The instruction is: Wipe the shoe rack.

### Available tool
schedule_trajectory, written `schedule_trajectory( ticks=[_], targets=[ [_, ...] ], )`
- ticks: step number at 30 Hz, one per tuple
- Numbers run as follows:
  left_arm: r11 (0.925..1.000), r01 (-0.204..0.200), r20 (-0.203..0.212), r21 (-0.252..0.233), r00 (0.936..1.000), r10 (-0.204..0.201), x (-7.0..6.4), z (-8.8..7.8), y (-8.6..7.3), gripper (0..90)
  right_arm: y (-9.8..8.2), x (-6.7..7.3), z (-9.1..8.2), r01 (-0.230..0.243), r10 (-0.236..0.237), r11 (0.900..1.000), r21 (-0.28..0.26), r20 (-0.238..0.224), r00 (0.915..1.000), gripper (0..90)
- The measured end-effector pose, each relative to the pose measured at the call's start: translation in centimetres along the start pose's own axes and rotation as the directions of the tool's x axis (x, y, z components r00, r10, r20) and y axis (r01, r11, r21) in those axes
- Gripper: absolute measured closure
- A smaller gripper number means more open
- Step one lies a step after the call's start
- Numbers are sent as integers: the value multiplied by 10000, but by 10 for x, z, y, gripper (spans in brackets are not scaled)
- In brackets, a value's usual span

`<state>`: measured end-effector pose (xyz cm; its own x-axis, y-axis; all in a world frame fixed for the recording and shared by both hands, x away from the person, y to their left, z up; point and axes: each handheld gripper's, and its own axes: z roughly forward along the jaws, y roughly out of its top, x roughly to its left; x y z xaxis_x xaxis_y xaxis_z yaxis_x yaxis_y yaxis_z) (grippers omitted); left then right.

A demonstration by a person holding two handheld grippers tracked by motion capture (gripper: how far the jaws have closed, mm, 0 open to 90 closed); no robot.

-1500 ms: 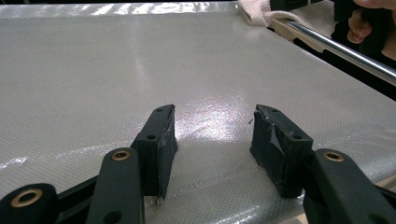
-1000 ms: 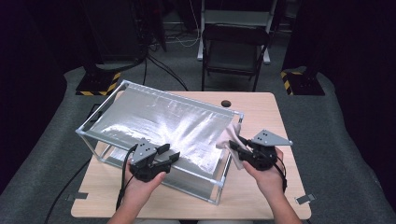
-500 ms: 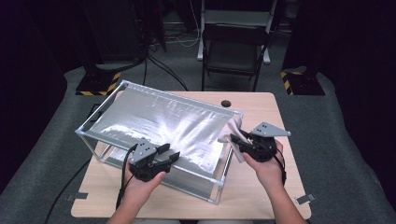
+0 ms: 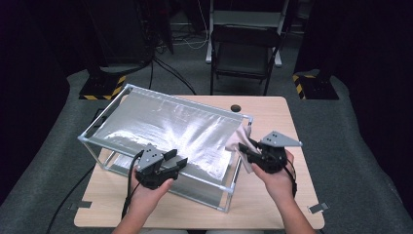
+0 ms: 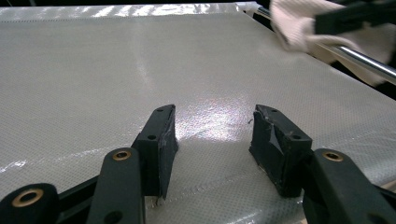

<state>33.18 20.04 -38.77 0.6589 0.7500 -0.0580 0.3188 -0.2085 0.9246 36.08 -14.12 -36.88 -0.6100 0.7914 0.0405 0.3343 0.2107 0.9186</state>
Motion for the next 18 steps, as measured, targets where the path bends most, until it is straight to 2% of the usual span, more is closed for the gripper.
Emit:
schedule_trajectory(
  ticks=[4,6,9,10,14,18],
  targets=[
    [10000,-9,-17,-40,10000,9,0,0,0,492,-13,24,-21,20,-35,9998,-191,-794,9968,648],
    [10000,-5,-13,-45,10000,5,0,0,-1,492,-18,37,-31,143,-164,9997,-221,-982,9950,649],
    [10000,1,-9,-38,10000,-1,0,0,-1,492,-20,47,-37,394,-407,9991,-144,-1069,9934,649],
    [10000,-7,-20,-51,10000,6,0,0,-1,492,-19,47,-37,468,-479,9988,-124,-1037,9935,649],
    [10000,51,2,-46,10000,-51,1,1,0,493,-18,39,-34,464,-476,9989,-122,-1419,9887,648],
    [9999,119,51,-34,9999,-119,1,1,0,493,-14,27,-26,573,-579,9983,-85,-1289,9900,646]
  ],
)
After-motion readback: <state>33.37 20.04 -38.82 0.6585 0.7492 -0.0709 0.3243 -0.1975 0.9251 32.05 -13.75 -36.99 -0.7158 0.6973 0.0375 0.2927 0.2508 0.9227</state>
